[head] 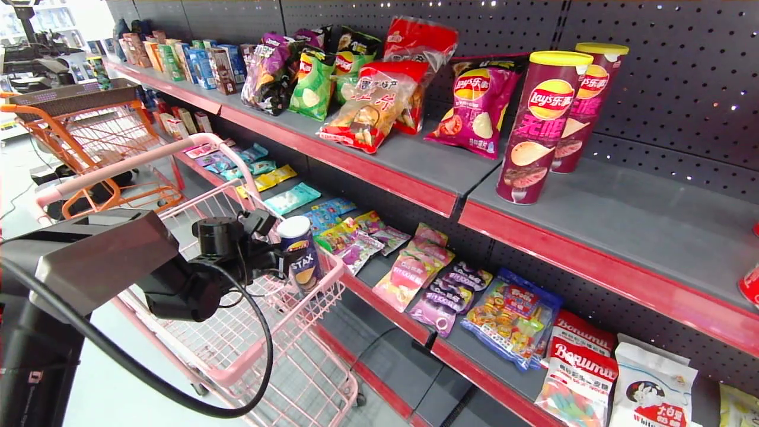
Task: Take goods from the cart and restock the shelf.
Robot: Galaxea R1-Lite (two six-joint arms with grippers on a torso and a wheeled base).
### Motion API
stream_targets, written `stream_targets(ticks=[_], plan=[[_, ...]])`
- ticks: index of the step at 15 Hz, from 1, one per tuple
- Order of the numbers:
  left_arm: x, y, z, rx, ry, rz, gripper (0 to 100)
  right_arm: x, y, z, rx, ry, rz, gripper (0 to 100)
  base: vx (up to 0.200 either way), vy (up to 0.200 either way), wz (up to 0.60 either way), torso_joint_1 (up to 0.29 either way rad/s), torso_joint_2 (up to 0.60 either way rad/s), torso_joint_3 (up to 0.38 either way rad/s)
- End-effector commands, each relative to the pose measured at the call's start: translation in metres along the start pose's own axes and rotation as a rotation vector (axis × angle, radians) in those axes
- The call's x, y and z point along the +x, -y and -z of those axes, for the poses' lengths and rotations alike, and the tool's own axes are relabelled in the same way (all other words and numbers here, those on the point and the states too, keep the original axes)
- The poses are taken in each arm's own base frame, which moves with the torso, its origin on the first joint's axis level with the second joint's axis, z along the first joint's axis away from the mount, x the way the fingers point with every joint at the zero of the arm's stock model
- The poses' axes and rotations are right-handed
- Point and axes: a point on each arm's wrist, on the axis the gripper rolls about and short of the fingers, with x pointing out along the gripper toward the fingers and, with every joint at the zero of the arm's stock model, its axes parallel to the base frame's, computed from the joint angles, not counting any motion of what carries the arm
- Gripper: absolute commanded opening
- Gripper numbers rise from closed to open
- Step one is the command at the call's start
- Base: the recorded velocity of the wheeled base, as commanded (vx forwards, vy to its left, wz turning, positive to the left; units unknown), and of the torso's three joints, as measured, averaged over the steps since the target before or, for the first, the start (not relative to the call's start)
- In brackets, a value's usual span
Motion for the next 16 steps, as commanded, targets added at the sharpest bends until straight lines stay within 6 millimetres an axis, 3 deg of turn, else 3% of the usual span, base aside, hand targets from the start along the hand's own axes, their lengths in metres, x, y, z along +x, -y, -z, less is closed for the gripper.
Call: stream_targets(ticks=[1,9,10,12,13,16], plan=[[-0.009,0.003,-0.011,0.003,0.01,-0.003,0,0.0,0.0,0.0,0.0,-0.001,-0.001,100,0.0,0.0,0.0,0.0,0.0,0.0],[-0.134,0.029,-0.104,-0.011,0.076,-0.076,0,0.0,0.0,0.0,0.001,-0.001,-0.001,100,0.0,0.0,0.0,0.0,0.0,0.0],[-0.158,0.039,-0.124,-0.014,0.107,-0.084,0,0.0,0.0,0.0,0.001,-0.001,-0.001,100,0.0,0.0,0.0,0.0,0.0,0.0],[-0.192,0.054,-0.146,-0.01,0.14,-0.105,0,0.0,0.0,0.0,0.003,-0.001,-0.001,100,0.0,0.0,0.0,0.0,0.0,0.0],[-0.226,0.073,-0.157,-0.006,0.151,-0.118,0,0.0,0.0,0.0,0.003,-0.001,0.001,100,0.0,0.0,0.0,0.0,0.0,0.0],[-0.292,0.111,-0.161,0.009,0.211,-0.163,0,0.0,0.0,0.0,0.001,-0.001,0.004,100,0.0,0.0,0.0,0.0,0.0,0.0]])
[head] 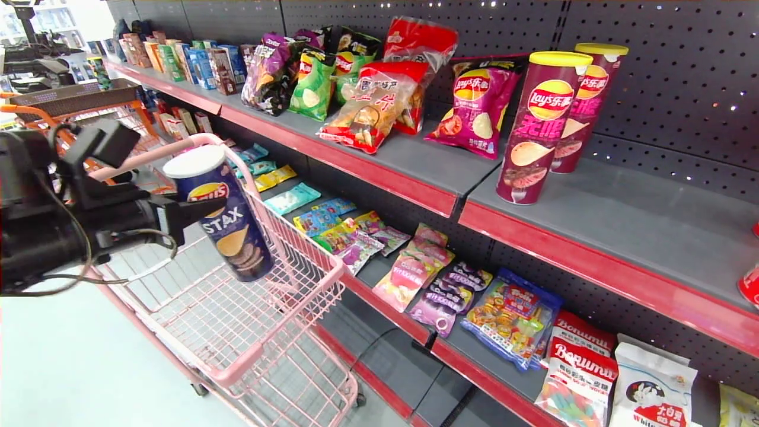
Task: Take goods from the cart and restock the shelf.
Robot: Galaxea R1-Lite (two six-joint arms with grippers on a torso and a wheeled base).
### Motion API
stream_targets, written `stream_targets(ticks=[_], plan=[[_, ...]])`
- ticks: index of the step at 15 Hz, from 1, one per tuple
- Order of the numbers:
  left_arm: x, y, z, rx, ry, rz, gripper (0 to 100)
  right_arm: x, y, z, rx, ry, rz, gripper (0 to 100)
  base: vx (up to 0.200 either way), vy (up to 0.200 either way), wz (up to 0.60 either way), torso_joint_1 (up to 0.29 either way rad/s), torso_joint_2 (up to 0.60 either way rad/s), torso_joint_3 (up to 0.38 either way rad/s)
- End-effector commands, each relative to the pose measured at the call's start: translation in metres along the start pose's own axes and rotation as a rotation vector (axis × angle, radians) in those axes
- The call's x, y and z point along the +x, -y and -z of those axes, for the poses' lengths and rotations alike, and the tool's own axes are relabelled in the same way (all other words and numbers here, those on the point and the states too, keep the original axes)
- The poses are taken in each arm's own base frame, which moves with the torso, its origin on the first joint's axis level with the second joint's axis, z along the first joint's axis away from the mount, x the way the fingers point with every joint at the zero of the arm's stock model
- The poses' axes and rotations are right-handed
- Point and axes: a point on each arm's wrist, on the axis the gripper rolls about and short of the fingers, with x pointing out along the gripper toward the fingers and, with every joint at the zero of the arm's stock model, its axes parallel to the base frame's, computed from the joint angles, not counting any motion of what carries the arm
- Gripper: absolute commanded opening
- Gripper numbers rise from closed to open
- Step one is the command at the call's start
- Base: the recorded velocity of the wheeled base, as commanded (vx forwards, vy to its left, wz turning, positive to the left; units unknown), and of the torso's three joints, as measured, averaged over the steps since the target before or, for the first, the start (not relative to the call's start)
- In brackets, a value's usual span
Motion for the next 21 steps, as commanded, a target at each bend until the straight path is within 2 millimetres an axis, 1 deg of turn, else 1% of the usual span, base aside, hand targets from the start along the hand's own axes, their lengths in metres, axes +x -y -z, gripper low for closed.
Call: stream_targets(ticks=[1,3,5,8,10,13,17,21], plan=[[-0.097,0.041,-0.021,0.037,0.164,-0.076,0,0.0,0.0,0.0,-0.001,-0.001,0.004,100,0.0,0.0,0.0,0.0,0.0,0.0],[-0.129,0.055,-0.015,0.033,0.215,-0.153,0,0.0,0.0,0.0,-0.003,-0.003,0.004,100,0.0,0.0,0.0,0.0,0.0,0.0],[-0.158,0.068,0.0,0.03,0.222,-0.216,0,0.0,0.0,0.0,-0.003,-0.001,0.004,100,0.0,0.0,0.0,0.0,0.0,0.0],[-0.179,0.079,0.018,0.026,0.209,-0.214,0,0.0,0.0,0.0,-0.001,-0.001,0.004,100,0.0,0.0,0.0,0.0,0.0,0.0],[-0.185,0.082,0.032,0.023,0.202,-0.217,0,0.0,0.0,0.0,-0.001,-0.001,0.004,100,0.0,0.0,0.0,0.013,-0.05,-0.033],[-0.188,0.085,0.045,0.02,0.192,-0.218,0,0.0,0.0,0.0,-0.001,-0.003,0.004,100,0.0,0.0,0.0,0.147,-0.41,-0.259],[-0.191,0.087,0.058,0.019,0.187,-0.221,0,0.0,0.0,0.0,-0.003,-0.001,0.004,100,0.0,0.0,0.0,0.221,-0.58,-0.356],[-0.194,0.088,0.064,0.024,0.184,-0.223,0,0.0,0.0,0.0,-0.003,-0.001,0.002,100,0.0,0.0,0.0,0.184,-0.45,-0.27]])
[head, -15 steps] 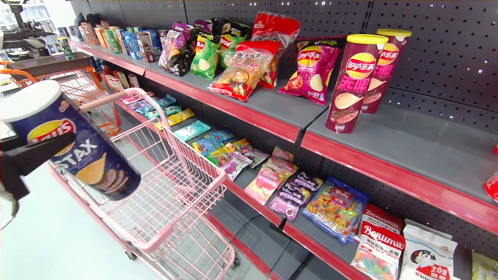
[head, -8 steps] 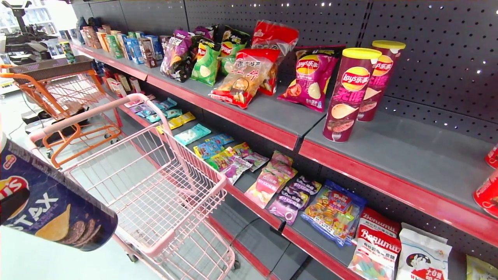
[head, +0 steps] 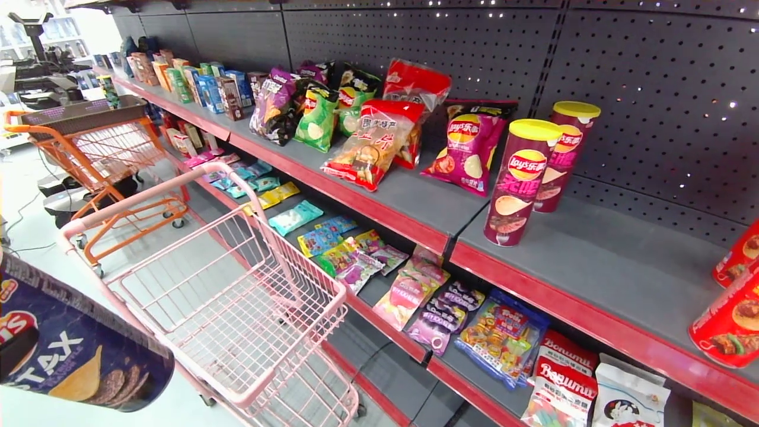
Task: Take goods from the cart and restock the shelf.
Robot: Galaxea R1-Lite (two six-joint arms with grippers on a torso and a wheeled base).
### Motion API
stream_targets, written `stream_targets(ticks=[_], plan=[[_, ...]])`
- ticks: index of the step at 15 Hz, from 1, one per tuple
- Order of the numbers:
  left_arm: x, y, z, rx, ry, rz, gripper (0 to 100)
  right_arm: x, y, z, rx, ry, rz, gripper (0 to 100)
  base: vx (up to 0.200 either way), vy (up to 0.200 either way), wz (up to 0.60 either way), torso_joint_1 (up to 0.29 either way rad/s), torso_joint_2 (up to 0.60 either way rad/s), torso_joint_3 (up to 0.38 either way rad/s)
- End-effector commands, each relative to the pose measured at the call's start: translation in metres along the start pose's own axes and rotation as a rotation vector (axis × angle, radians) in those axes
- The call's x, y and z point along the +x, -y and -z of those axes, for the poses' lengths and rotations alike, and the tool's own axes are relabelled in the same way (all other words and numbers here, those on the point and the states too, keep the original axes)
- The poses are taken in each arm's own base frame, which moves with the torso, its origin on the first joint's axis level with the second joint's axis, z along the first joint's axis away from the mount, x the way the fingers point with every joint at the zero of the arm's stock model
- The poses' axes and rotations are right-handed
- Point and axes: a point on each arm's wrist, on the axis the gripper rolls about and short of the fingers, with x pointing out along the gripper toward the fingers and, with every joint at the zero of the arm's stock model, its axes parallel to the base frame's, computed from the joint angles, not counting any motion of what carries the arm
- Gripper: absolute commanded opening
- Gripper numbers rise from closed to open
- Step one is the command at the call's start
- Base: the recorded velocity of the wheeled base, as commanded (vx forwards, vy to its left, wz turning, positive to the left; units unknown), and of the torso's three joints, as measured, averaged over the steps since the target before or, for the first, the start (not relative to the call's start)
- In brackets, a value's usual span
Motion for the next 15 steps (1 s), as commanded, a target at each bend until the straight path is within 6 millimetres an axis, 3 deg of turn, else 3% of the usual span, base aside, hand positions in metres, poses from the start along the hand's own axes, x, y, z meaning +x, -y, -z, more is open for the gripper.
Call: stream_targets(ticks=[1,7,11,15], plan=[[-0.0014,0.0004,0.0012,0.001,0.003,0.001,0,0.0001,0.0,0.0,-0.001,-0.001,-0.001,100,0.0,0.0,0.0,0.178,-0.4,-0.227],[-0.0023,0.0006,0.0011,0.017,0.007,0.0,0,0.0001,0.0,0.0,0.002,-0.001,-0.001,100,0.0,0.0,0.0,0.15,-0.34,-0.19],[-0.0022,0.0006,0.0017,0.04,0.004,0.002,0,0.0001,0.0,0.0,0.002,-0.001,-0.001,100,0.0,0.0,0.0,0.008,-0.02,-0.01],[-0.0041,0.0011,0.001,0.044,0.015,0.005,0,0.0001,0.0,0.0,0.004,-0.001,-0.002,100,0.0,0.0,-0.6,0.0,0.0,-0.001]])
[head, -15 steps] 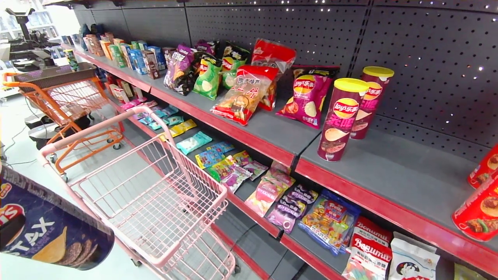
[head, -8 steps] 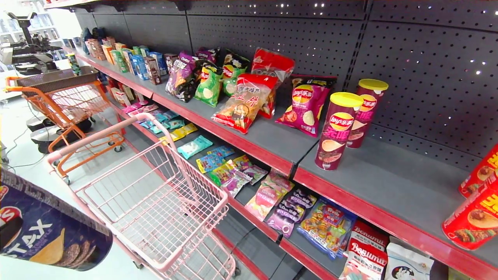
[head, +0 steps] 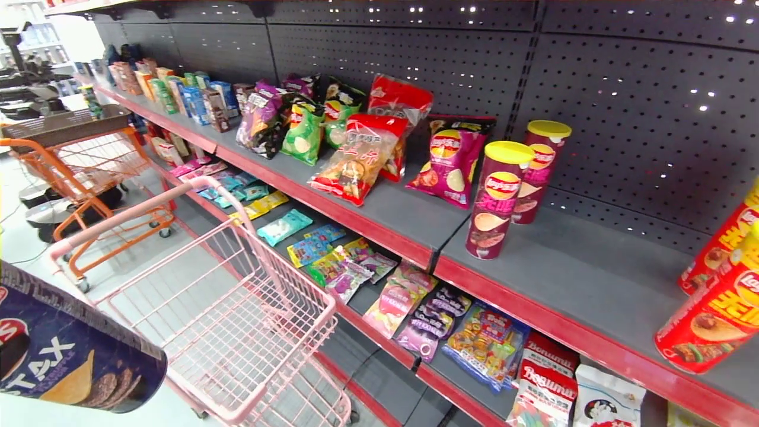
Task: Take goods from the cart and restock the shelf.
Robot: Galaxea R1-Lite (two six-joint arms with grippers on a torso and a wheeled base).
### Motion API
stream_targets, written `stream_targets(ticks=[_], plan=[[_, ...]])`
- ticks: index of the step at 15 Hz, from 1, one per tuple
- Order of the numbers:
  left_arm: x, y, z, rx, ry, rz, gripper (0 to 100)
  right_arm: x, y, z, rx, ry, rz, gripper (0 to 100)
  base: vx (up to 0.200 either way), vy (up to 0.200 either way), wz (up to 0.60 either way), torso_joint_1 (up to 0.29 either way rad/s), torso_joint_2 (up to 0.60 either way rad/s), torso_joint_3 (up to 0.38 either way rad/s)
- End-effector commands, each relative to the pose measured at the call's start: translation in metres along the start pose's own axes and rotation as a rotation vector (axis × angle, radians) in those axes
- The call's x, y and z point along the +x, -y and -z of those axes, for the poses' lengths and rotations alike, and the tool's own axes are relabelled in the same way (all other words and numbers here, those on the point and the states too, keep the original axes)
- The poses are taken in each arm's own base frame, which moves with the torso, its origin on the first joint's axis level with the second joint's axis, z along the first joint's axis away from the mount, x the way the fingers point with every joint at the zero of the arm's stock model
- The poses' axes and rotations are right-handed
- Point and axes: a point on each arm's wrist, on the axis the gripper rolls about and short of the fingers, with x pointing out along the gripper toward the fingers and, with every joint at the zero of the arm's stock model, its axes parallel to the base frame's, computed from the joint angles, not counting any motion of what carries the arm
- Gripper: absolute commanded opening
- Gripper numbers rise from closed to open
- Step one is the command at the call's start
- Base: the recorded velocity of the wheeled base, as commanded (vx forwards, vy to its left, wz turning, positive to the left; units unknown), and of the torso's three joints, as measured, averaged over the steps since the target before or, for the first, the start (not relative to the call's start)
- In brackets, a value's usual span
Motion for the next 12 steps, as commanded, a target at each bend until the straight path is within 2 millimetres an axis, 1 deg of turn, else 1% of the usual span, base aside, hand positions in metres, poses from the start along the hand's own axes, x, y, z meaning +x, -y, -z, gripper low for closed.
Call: stream_targets(ticks=[1,6,8,9,12], plan=[[-0.001,0.0,0.0,0.001,0.004,0.001,0,0.0,0.0,0.0,0.0,-0.002,-0.001,100,0.0,0.0,-0.6,-0.002,0.0,0.002],[-0.004,0.001,0.0,0.004,0.017,0.009,0,0.0,0.0,0.0,0.0,-0.002,-0.005,100,0.0,0.0,-0.6,0.006,0.0,0.004],[-0.008,0.002,0.002,0.001,0.013,0.002,0,0.0,0.0,0.0,0.0,-0.002,-0.005,100,0.0,0.0,-0.6,0.002,0.01,0.005],[-0.015,0.004,0.004,-0.006,-0.021,0.001,0,0.0,0.0,0.0,0.0,-0.002,-0.005,100,0.0,0.0,-0.6,-0.002,0.0,0.002],[-0.021,0.005,0.005,-0.041,-0.055,0.011,0,0.0,0.0,0.0,-0.002,-0.002,-0.005,100,0.0,0.0,-0.6,0.004,0.01,0.006]])
